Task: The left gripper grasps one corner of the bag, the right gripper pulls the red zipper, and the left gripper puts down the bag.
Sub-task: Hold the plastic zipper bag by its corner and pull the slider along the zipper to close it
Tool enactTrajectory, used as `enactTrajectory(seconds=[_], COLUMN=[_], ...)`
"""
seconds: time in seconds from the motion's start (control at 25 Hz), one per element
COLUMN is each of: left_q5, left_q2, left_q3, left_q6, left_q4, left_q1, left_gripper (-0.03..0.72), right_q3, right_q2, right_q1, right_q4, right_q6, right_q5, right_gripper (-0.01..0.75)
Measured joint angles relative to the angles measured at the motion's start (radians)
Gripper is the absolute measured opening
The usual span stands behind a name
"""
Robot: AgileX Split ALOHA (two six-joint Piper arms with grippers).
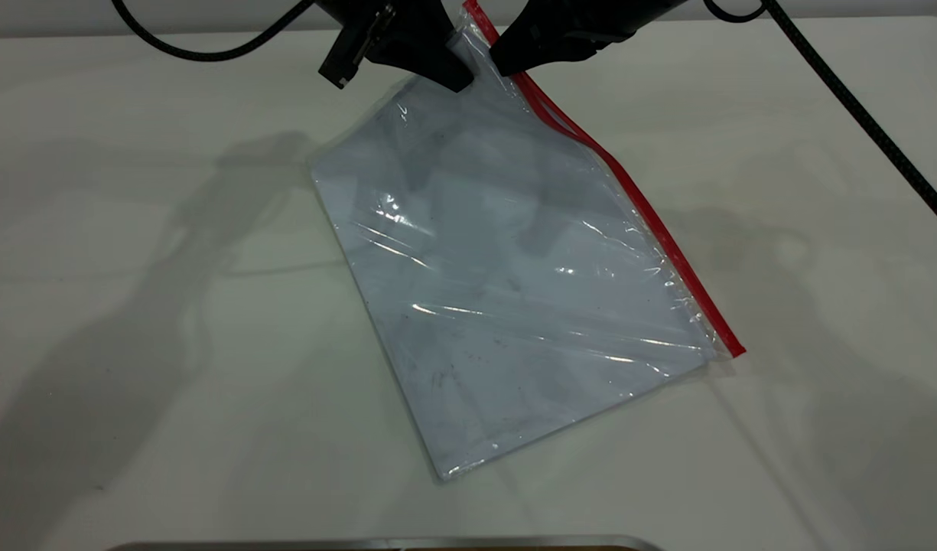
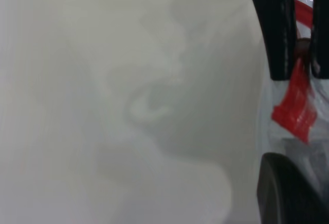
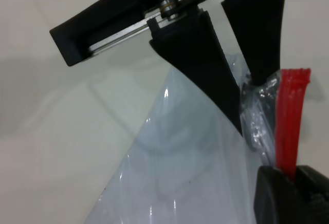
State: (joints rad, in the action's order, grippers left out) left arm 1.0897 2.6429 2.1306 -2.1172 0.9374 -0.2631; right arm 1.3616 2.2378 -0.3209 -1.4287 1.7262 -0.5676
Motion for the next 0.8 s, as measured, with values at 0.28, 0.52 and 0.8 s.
enactTrajectory(seconds=[0.28, 0.52, 0.8], left_q5=[0.009, 0.030, 0.048], left_q2=[0.000, 0.008, 0.011], left_q3=[0.004, 0.048, 0.062], left_q6=[0.033, 0.091, 0.133], left_q4=[0.000, -0.007, -0.001], left_q1=[-0.001, -0.009, -0.009], left_gripper=[0.053, 0.051, 0.052], right_q3=[0.007, 0.016, 0.018], right_q2=[0.000, -0.007, -0.009], right_q1=[0.000, 0.000, -0.004], right_q4=[0.127, 0.326, 0.489], right_q6=[-0.131, -0.302, -0.429], right_q5=[0.004, 0.009, 0.035], right_gripper=[0.033, 0.033, 0.034])
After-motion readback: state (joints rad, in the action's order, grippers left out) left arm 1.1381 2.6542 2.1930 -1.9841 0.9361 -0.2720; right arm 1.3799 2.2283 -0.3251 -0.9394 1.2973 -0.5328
